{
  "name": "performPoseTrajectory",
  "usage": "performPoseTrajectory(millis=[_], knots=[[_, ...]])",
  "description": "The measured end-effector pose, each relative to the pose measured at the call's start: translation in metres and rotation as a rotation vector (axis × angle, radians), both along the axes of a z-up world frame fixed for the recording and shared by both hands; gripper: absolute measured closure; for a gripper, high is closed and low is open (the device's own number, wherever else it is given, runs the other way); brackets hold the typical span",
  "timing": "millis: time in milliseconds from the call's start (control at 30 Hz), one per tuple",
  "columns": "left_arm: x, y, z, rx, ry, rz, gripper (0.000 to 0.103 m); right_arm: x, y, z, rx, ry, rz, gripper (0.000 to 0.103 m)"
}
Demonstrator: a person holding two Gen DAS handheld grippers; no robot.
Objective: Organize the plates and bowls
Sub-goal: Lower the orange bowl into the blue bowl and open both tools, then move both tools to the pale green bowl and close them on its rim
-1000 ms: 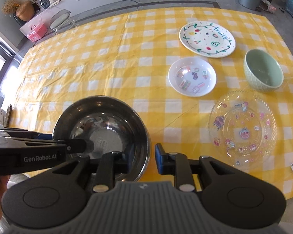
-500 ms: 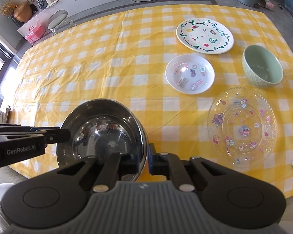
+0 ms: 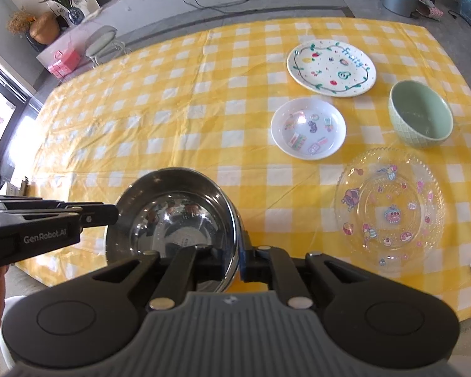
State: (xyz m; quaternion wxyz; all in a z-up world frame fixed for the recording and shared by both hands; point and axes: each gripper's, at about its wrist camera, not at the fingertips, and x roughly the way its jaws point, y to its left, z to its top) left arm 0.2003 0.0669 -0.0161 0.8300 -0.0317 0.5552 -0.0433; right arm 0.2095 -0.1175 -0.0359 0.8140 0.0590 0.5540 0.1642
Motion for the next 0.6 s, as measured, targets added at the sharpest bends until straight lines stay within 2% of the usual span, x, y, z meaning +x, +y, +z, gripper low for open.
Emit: performPoseTrajectory(millis=[100, 167, 300, 500, 567, 600], knots=[[-0.004, -0.013, 0.015, -0.012, -0.04, -0.036, 0.088, -0.007, -0.013, 0.013, 0.032, -0.036, -0.015, 0.094], [-0.006, -0.027, 0.023, -0.028, -0.063, -0.07, 0.088, -0.013, -0.026, 0.02, 0.045, -0.063, -0.027, 0.087], [-0.004, -0.066, 0.03, -0.047, -0.074, -0.14, 0.088, -0.021, -0.052, 0.024, -0.01, -0.117, -0.062, 0.084], [0.008, -0.13, 0.025, -0.101, -0.018, -0.233, 0.088, -0.024, -0.109, 0.01, -0.01, -0.09, -0.167, 0.081], [0.016, -0.148, 0.022, -0.121, 0.007, -0.243, 0.088, -0.023, -0.128, 0.005, -0.022, -0.086, -0.203, 0.072], [0.02, -0.157, 0.021, -0.126, 0.018, -0.253, 0.085, -0.022, -0.138, 0.003, -0.022, -0.086, -0.221, 0.071]])
